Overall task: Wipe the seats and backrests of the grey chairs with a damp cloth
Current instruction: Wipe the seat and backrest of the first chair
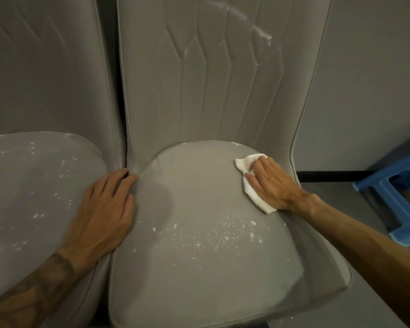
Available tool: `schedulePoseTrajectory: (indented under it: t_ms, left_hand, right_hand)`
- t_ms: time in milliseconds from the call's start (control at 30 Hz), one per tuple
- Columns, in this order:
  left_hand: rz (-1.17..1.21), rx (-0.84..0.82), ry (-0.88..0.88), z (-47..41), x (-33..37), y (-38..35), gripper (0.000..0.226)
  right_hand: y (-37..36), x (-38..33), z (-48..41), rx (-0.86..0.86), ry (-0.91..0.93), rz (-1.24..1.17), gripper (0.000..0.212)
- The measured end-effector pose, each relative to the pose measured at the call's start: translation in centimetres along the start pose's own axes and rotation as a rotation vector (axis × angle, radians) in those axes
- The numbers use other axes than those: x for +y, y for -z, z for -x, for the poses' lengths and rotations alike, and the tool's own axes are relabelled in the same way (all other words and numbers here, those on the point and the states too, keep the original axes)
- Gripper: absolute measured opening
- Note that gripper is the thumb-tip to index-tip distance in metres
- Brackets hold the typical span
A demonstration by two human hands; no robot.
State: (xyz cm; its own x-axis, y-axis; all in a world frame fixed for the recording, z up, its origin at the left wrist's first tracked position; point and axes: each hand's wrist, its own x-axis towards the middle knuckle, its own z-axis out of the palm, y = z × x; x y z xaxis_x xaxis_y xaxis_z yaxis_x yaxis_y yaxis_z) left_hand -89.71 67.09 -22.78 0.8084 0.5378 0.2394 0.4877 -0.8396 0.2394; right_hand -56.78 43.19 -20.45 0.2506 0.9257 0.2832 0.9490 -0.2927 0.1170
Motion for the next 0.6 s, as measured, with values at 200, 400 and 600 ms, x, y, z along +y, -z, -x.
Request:
schedulePoseTrajectory:
  t_ms: [200, 400, 600]
  left_hand:
    - [0.0, -0.009, 0.008, 0.0, 0.2, 0.2, 0.056]
    - [0.003, -0.013, 0.011, 0.0, 0.1, 0.1, 0.058]
    - [-0.004, -0.008, 0.007, 0.0, 0.1, 0.2, 0.056]
  right_hand:
    - [-0.4, -3.6, 1.7, -0.013, 0.068, -0.059, 0.019]
    - [1.1, 0.2, 1.4, -0.159, -0.082, 0.138, 0.039]
    - [0.6, -1.9, 3.3, -0.087, -0.072, -0.017, 0.024]
